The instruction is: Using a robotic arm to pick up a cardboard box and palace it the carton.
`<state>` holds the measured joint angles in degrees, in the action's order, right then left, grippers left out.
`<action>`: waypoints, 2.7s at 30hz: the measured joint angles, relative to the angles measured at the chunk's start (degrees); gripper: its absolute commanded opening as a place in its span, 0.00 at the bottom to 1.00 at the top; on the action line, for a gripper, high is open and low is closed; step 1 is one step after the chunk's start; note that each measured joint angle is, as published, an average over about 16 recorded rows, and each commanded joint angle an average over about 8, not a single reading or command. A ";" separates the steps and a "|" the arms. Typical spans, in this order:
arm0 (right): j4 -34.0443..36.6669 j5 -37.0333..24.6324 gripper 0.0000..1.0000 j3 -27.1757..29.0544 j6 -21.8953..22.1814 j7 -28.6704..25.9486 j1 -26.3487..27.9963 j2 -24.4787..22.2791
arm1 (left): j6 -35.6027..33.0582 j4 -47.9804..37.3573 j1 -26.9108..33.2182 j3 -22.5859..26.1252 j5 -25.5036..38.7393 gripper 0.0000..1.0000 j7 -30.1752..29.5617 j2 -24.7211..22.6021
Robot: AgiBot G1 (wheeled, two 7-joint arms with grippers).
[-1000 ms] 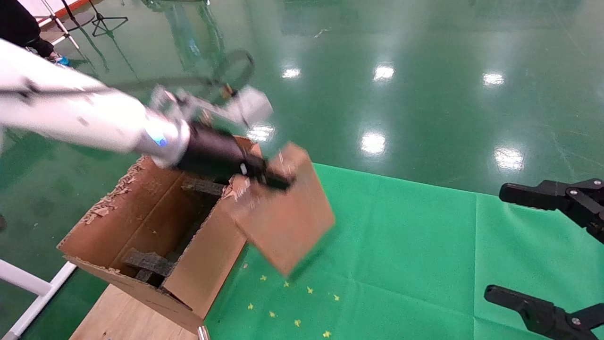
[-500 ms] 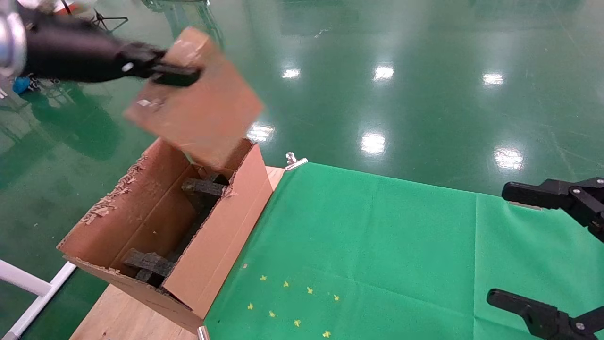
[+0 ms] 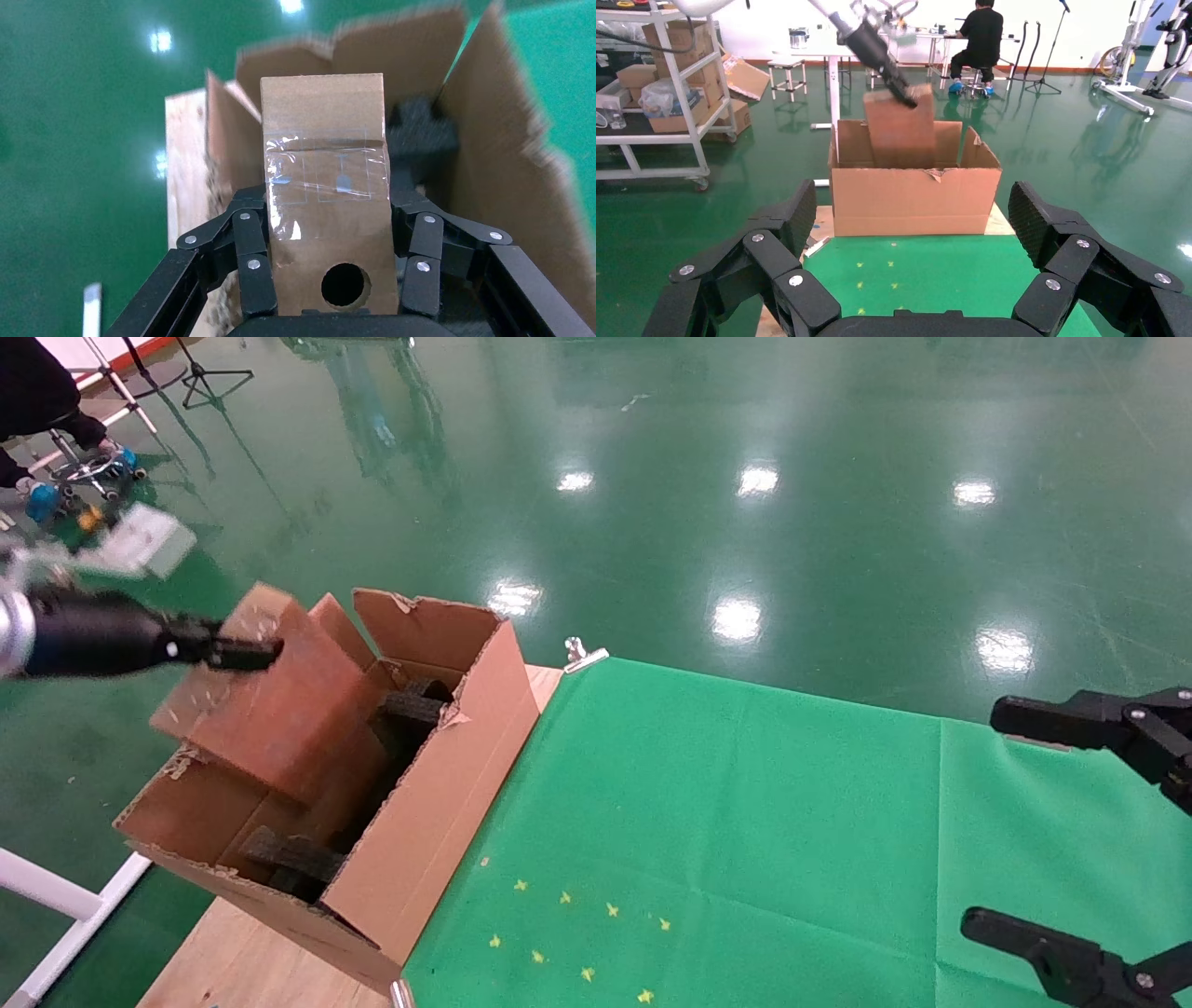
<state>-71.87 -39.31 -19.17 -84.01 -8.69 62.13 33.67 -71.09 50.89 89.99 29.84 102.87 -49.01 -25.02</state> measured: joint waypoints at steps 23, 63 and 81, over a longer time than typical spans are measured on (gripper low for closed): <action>0.00 0.01 1.00 -0.01 0.01 0.01 0.00 0.00 | 9.62 -29.17 1.47 2.60 4.22 0.00 18.12 -9.12; 0.02 0.02 1.00 -0.01 0.02 0.01 -0.01 -0.01 | 1.82 -24.60 6.42 -1.78 -4.19 1.00 23.81 -8.47; 0.04 0.04 1.00 -0.01 0.03 0.02 -0.02 -0.02 | -5.16 -17.87 8.26 -4.63 -10.61 1.00 23.05 -6.94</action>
<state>-71.83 -39.27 -19.18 -83.98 -8.67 62.11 33.65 -76.25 33.02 98.25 25.21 92.26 -25.96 -31.96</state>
